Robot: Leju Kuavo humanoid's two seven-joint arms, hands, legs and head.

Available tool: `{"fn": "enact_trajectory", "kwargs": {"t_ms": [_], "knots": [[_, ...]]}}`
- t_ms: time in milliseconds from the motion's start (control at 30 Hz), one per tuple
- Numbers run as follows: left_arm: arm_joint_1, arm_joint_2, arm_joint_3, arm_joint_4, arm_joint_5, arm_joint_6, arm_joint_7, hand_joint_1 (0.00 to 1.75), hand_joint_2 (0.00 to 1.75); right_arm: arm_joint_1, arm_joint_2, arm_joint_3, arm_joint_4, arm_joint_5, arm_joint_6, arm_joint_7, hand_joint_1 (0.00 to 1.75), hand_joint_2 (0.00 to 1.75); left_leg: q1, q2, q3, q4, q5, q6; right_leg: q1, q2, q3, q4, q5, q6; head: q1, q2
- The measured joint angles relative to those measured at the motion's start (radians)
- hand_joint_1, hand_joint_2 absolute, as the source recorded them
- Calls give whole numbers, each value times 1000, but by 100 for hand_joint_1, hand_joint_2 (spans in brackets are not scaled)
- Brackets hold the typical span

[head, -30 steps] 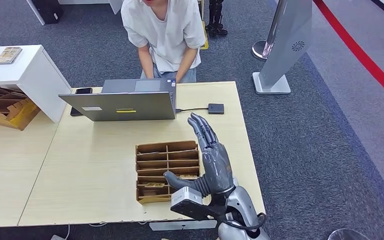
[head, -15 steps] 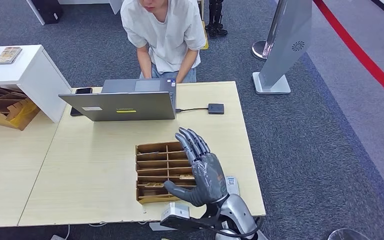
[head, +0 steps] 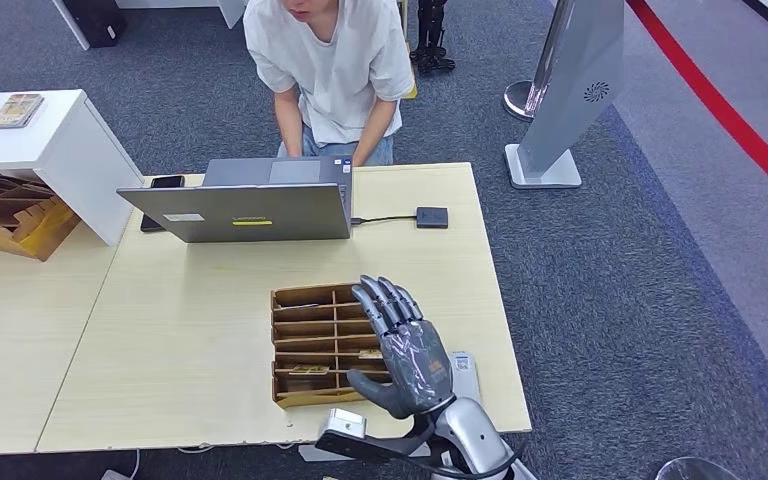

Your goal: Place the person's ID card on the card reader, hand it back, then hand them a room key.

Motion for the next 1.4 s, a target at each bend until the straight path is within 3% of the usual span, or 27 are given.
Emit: {"fn": "enact_trajectory", "kwargs": {"t_ms": [467, 767, 1000, 1167, 1400], "knots": [[-7, 1, 0, 0, -10, -1, 3, 0, 0, -1, -16, 0, 61, 41, -11, 28, 2, 175, 0, 0, 0, 0, 0, 0, 0, 0, 0, 0, 0, 0, 0, 0], [-8, 1, 0, 0, -13, -1, 4, 0, 0, -5, -24, 0, 81, 41, -12, 28, 29, 175, 0, 0, 0, 0, 0, 0, 0, 0, 0, 0, 0, 0, 0, 0], [-9, 1, 0, 0, -15, -2, 8, 0, 0, -6, -26, 0, 95, 40, -13, 28, 64, 175, 0, 0, 0, 0, 0, 0, 0, 0, 0, 0, 0, 0, 0, 0], [-10, 1, 0, 0, -20, -5, 9, 0, 0, -12, -26, 0, 108, 38, -14, 29, 57, 175, 0, 0, 0, 0, 0, 0, 0, 0, 0, 0, 0, 0, 0, 0], [-11, 1, 0, 0, -23, -8, 9, 0, 0, -17, -26, 0, 130, 35, -14, 33, 76, 175, 0, 0, 0, 0, 0, 0, 0, 0, 0, 0, 0, 0, 0, 0]]}}
